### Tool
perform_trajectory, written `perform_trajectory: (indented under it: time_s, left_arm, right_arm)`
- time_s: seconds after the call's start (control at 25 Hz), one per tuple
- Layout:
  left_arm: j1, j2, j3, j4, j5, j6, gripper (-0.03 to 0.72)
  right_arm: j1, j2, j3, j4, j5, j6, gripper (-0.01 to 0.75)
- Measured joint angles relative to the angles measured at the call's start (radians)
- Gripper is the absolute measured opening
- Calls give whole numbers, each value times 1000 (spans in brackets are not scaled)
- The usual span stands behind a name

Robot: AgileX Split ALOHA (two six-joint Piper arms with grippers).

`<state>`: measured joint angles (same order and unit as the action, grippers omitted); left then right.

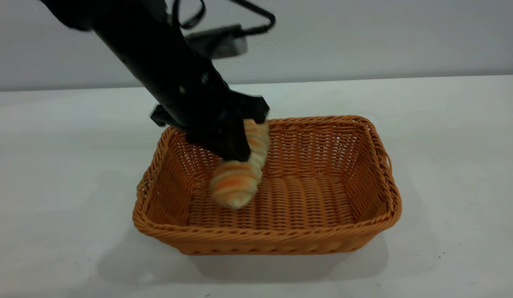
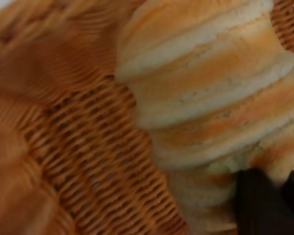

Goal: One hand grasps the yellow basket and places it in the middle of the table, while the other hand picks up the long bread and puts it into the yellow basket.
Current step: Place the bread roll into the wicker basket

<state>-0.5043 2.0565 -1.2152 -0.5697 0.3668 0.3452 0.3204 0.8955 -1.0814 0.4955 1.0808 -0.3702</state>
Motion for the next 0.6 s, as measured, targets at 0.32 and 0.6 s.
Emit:
perform_trajectory:
  time_s: [0.32,0.6]
  left_arm:
    - [-7,-3,0,-65,-24,133,487]
    - [40,-186,0,-30,100,263,553]
  right_arm:
    - [0,-101,2,-140,25,99,535]
    - [0,-257,136,-318,51,218,535]
